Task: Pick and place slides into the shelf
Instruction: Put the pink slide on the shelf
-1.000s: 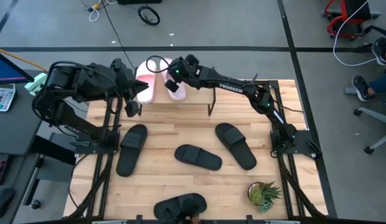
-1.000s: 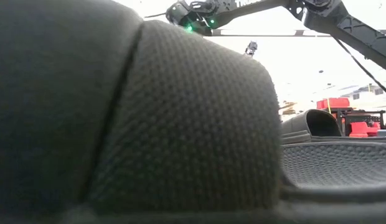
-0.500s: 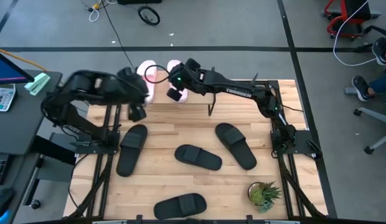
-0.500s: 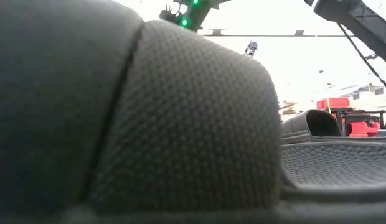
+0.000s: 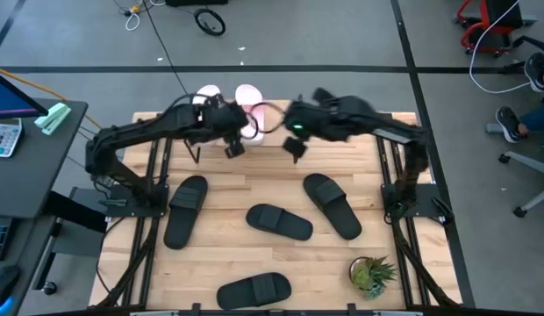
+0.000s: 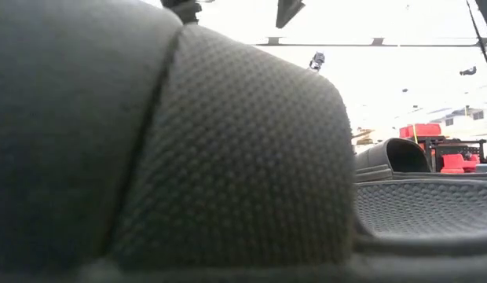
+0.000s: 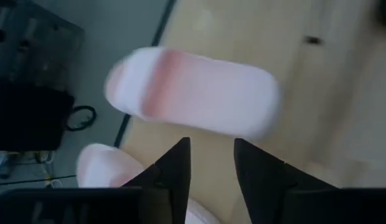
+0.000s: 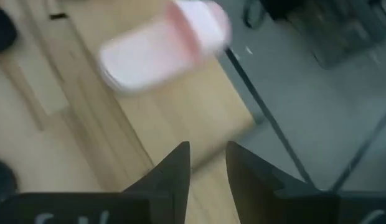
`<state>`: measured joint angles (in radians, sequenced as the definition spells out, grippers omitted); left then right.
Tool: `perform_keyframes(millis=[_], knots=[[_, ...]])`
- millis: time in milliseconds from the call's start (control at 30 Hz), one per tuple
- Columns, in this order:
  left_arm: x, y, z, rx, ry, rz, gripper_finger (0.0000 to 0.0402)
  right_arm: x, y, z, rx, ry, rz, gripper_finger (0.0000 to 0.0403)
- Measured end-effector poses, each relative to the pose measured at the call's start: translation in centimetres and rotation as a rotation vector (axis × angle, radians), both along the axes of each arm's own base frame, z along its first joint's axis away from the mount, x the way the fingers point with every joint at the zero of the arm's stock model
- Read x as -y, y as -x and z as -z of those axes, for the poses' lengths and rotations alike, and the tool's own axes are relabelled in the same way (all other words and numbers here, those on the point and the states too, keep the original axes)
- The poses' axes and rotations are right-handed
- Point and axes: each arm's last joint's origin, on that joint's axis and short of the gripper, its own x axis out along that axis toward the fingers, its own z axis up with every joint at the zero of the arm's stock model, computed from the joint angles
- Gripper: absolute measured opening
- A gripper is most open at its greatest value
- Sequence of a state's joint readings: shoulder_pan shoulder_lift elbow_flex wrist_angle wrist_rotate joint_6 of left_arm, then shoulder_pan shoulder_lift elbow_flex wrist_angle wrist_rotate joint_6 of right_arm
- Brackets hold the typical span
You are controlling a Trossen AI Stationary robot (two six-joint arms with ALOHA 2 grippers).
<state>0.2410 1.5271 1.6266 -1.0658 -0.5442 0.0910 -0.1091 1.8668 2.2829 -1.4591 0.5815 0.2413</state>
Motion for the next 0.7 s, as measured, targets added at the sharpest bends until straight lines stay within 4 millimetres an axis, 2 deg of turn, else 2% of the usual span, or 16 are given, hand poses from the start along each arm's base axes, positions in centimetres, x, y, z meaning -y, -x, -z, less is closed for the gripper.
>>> perform_keyframes(millis=[167, 267, 333, 500, 700], knots=[[-4.2, 0.2, 0.9, 0.08, 0.034, -0.01, 0.0124, -2.2, 5.1, -3.4, 0.109, 0.04, 0.106, 0.0109], [-6.3, 0.3, 1.3, 0.163, 0.098, 0.041, 0.0119, -3.2, 7.2, -5.0, 0.194, 0.07, 0.119, 0.0109], [-7.3, 0.3, 1.5, 0.161, 0.081, 0.048, 0.0115, -3.8, 8.3, -5.8, 0.231, 0.089, 0.118, 0.0109], [-9.8, 0.0, 2.9, 0.105, 0.059, 0.039, 0.0113, -4.7, 9.3, -6.4, 0.259, 0.135, 0.107, 0.0109], [-11.6, -1.3, 5.6, 0.007, 0.058, 0.049, 0.0118, -5.0, 8.5, -6.0, 0.23, 0.16, 0.095, 0.0109]])
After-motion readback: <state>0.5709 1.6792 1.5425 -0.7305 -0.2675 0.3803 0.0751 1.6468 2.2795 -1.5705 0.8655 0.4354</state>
